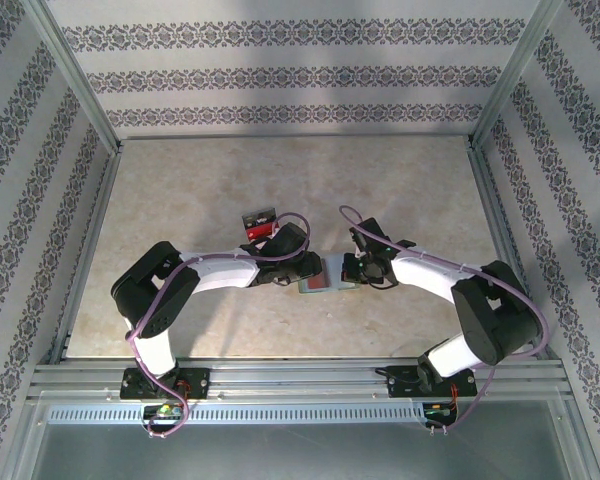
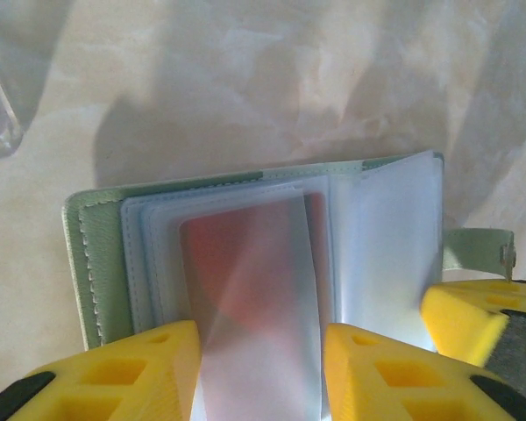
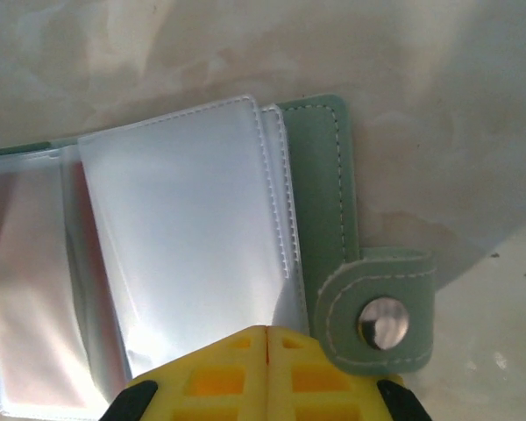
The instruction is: Take the credit cards out of the card holder
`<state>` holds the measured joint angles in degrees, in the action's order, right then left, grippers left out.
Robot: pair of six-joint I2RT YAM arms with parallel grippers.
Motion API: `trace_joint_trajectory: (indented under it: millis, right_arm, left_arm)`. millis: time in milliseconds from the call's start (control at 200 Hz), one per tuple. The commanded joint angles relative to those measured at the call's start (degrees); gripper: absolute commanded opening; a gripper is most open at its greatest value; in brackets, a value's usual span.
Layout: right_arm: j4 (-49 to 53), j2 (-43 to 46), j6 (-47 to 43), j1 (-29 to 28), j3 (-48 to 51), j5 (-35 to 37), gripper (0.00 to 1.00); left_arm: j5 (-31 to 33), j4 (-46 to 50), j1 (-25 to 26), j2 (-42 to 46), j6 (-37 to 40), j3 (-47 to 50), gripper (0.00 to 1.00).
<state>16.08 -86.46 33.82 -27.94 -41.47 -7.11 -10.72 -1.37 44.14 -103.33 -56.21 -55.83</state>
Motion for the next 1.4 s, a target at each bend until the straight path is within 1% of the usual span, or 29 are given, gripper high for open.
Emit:
trace_joint_trajectory:
  millis: [0, 160, 350, 430, 565, 779, 1034, 1169, 1394]
  right_arm:
    - [-1.43, -1.67, -0.88, 0.43, 1.21, -0.75, 0.03]
    - [-2.18, -2.75, -0.60, 0.43, 1.72, -1.14, 0.03]
    - [-3.01, -3.68, -0.34, 0.43, 2.09, -1.75, 0.03]
    - [-3.09, -3.90, -0.34, 0.43, 2.10, -1.94, 0.03]
    - [-3.15, -3.90, -0.34, 0.43, 2.27, -1.94, 0.03]
    - [-3.32, -4.06, -0.16, 0.41, 2.45, -1.94, 0.03]
    - [-3.51, -4.40, -0.16, 0.35, 2.54, -1.98, 0.03]
    - [-3.62, -4.60, -0.17, 0.36, 2.71, -2.00, 0.03]
    - [-3.75, -4.78, -0.07, 0.35, 2.80, -2.02, 0.03]
  left_arm:
    - [1.23, 3.65, -0.22, 0.95, -0.22, 0.63, 0.43]
    - [1.70, 5.91, -0.02, 1.43, 0.48, 0.22, 0.48]
    - [1.87, 5.91, 0.16, 1.82, 0.66, 0.29, 0.51]
    - [1.93, 6.16, 0.41, 1.77, 0.68, 0.03, 0.55]
    - [2.80, 6.42, 0.75, 2.64, 0.75, 0.22, 0.57]
    - [3.25, 6.73, 0.86, 3.53, 1.09, 0.33, 0.57]
    - [2.37, 5.42, 1.36, 2.87, 1.75, -0.25, 0.56]
    - [2.79, 4.46, 1.78, 3.54, 2.91, -0.72, 0.53]
    - [3.79, 6.06, 2.27, 3.48, 4.10, -1.84, 0.52]
